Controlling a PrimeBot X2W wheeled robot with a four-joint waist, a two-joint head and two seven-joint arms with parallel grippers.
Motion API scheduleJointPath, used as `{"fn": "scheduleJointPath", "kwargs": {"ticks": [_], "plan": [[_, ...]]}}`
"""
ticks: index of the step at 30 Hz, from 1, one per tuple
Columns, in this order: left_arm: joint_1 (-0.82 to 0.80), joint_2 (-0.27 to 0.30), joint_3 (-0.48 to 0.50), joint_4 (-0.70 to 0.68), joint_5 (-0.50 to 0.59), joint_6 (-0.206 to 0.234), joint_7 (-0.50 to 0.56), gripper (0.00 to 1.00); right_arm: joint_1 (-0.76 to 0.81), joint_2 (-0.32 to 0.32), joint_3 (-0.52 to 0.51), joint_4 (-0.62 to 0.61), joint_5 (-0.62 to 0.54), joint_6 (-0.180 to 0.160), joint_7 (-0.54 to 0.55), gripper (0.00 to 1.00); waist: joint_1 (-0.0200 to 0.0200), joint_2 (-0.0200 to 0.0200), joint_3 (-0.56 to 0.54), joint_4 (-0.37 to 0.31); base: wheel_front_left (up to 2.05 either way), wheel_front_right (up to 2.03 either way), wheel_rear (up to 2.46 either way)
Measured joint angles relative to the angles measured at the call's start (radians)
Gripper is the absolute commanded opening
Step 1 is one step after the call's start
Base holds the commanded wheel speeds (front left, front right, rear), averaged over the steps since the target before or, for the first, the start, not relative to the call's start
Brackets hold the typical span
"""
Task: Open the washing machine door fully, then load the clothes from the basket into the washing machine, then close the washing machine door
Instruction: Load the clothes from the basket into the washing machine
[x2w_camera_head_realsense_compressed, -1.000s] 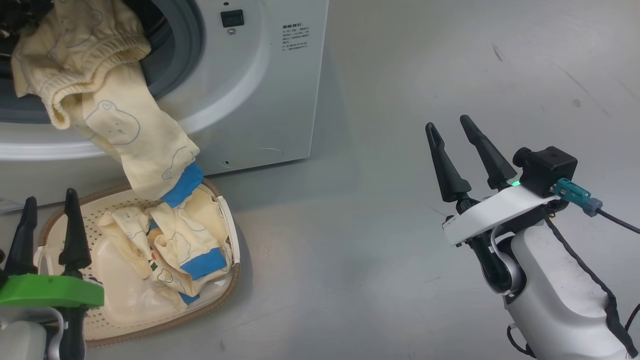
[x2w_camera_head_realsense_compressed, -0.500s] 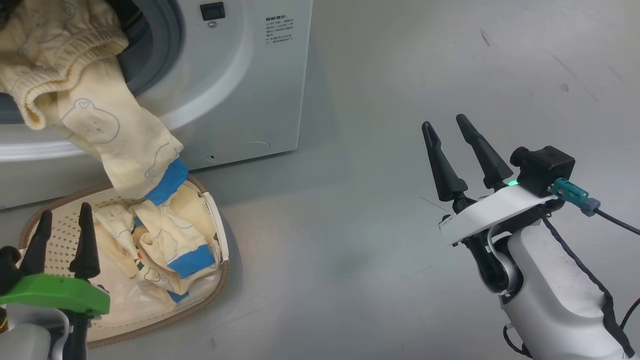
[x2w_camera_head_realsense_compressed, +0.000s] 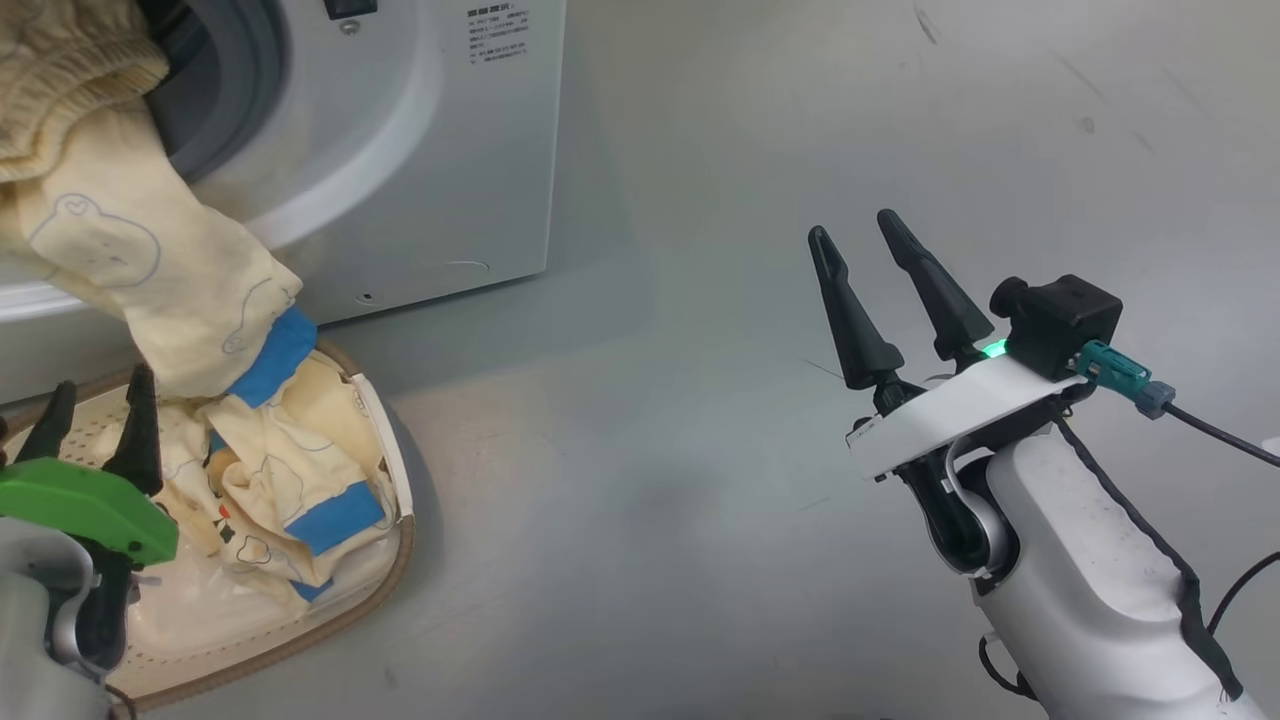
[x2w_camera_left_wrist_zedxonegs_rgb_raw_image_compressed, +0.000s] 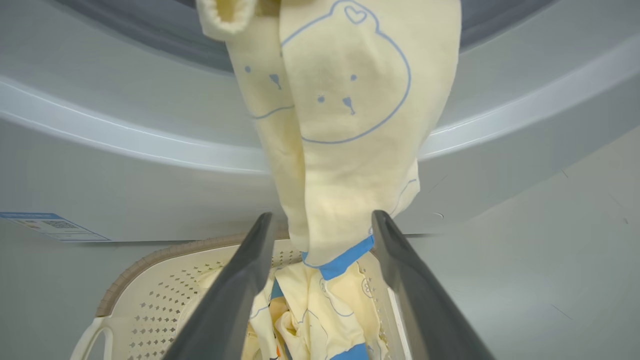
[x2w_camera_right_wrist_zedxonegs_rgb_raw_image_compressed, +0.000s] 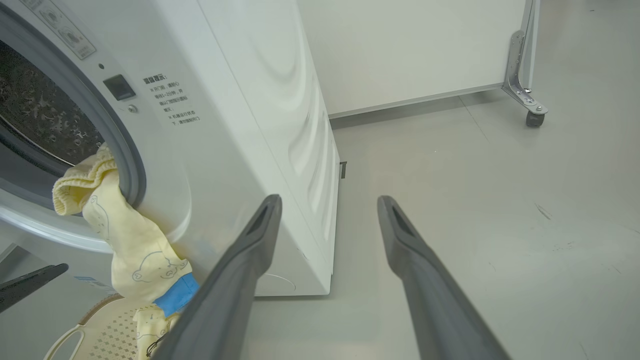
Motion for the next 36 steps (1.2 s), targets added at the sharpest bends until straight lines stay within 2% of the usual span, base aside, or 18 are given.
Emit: {"fn": "scheduleJointPath", "kwargs": {"ticks": [11, 18, 24, 36], "plan": [[-0.096, 0.006, -0.021, 0.098, -0.075, 0.000, 0.092, 1.00, -0.014, 0.021, -0.001, -0.013, 0.000, 0.000, 0.000, 1.00, 0.0000, 0.0000, 0.064, -0.058, 0.00, 0.00, 0.00], [-0.161, 0.040, -0.024, 0.180, -0.094, 0.000, 0.143, 1.00, -0.038, 0.029, 0.001, -0.023, 0.000, 0.000, 0.000, 1.00, 0.0000, 0.0000, 0.109, -0.087, 0.00, 0.00, 0.00], [-0.212, 0.075, -0.028, 0.213, -0.094, 0.000, 0.150, 1.00, -0.050, 0.032, 0.002, -0.026, -0.001, 0.000, 0.000, 1.00, 0.0000, 0.0000, 0.140, -0.106, 0.00, 0.00, 0.00], [-0.286, 0.099, -0.068, 0.251, -0.094, 0.000, 0.149, 1.00, -0.052, 0.036, 0.001, -0.026, -0.008, 0.000, 0.000, 1.00, 0.0000, 0.0000, 0.173, -0.131, 0.00, 0.00, 0.00]]}}
